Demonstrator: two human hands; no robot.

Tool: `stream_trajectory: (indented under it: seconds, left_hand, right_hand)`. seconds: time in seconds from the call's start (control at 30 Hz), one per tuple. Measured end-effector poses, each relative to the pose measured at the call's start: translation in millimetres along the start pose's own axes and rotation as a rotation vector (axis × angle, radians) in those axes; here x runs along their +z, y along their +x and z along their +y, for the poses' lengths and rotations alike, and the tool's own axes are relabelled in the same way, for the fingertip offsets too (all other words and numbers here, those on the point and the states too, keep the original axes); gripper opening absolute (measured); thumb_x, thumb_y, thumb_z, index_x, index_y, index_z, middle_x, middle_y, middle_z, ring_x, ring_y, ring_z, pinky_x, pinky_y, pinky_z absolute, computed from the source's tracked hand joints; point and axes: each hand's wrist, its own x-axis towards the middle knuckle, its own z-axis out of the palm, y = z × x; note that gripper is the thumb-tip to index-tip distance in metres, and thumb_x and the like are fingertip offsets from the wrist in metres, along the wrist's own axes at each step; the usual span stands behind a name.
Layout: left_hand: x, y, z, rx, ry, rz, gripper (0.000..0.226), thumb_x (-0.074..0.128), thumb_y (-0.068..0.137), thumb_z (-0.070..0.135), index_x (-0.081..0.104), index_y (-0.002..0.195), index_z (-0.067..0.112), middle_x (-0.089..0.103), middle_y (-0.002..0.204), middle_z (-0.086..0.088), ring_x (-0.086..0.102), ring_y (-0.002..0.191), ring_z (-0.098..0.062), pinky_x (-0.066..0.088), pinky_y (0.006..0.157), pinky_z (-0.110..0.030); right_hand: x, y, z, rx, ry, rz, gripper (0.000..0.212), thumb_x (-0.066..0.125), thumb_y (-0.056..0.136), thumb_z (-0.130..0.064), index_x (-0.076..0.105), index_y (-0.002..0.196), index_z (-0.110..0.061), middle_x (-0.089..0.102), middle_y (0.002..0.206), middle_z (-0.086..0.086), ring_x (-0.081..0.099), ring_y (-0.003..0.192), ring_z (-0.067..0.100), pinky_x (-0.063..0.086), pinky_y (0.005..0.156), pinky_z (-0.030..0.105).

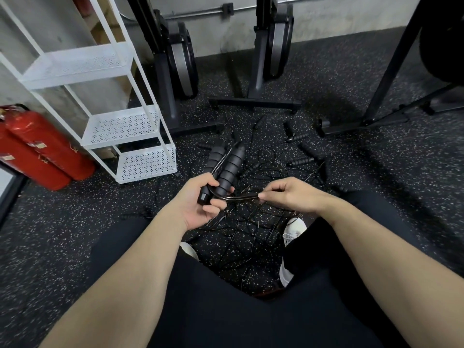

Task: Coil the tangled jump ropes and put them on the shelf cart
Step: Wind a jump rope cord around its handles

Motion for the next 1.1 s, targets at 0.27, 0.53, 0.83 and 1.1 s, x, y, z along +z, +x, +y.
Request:
stream_trajectory:
  seconds: [0.27, 0.53, 0.83, 1.1]
  left_hand:
    - [2, -12, 1, -0.039, -0.039, -0.132, 0.043, 0.044, 0.082, 0.014, 0.075, 0.111, 0.004, 0.068, 0.12, -0.017, 0.035, 0.045, -0.007, 0.025, 0.03, -0.011]
    - [18, -14, -15, -0.089, 0.276, -0.206, 0.052, 0.047, 0.081, 0.014, 0.057, 0.132, 0.009, 0.07, 0.126, -0.017, 0.039, 0.045, -0.007, 0.031, 0.033, -0.013]
    - [36, -8, -28, -0.172, 0.916, -0.345, 0.05, 0.05, 0.087, 0.01, 0.041, 0.136, 0.021, 0.073, 0.122, -0.015, 0.051, 0.055, -0.016, 0.042, 0.044, -0.021]
    - [43, 7, -46, -0.252, 1.381, -0.109, 0.051, 0.064, 0.092, 0.001, 0.031, 0.129, 0.009, 0.066, 0.089, -0.009, 0.064, 0.058, -0.02, 0.057, 0.047, -0.029]
  right_hand:
    - [-15, -3, 4, -0.034, 0.104, -0.019, 0.014, 0.067, 0.095, -0.036, 0.078, 0.097, -0.027, 0.051, 0.063, -0.007, 0.042, 0.06, 0.012, 0.036, 0.057, 0.022]
    - [-10, 10, 11, 0.105, -0.072, 0.126, 0.028, 0.077, 0.082, -0.055, 0.076, 0.08, -0.027, 0.053, 0.06, -0.005, 0.045, 0.051, 0.005, 0.035, 0.057, 0.023]
    - [-11, 16, 12, 0.078, -0.021, 0.162, 0.04, 0.053, 0.084, 0.012, 0.06, 0.051, -0.01, 0.056, 0.049, 0.001, 0.051, 0.044, 0.01, 0.049, 0.049, 0.022]
    - [0, 13, 5, 0.039, -0.096, 0.107, 0.03, 0.093, 0.065, -0.043, 0.077, 0.073, -0.019, 0.051, 0.053, 0.001, 0.037, 0.051, 0.013, 0.031, 0.052, 0.026]
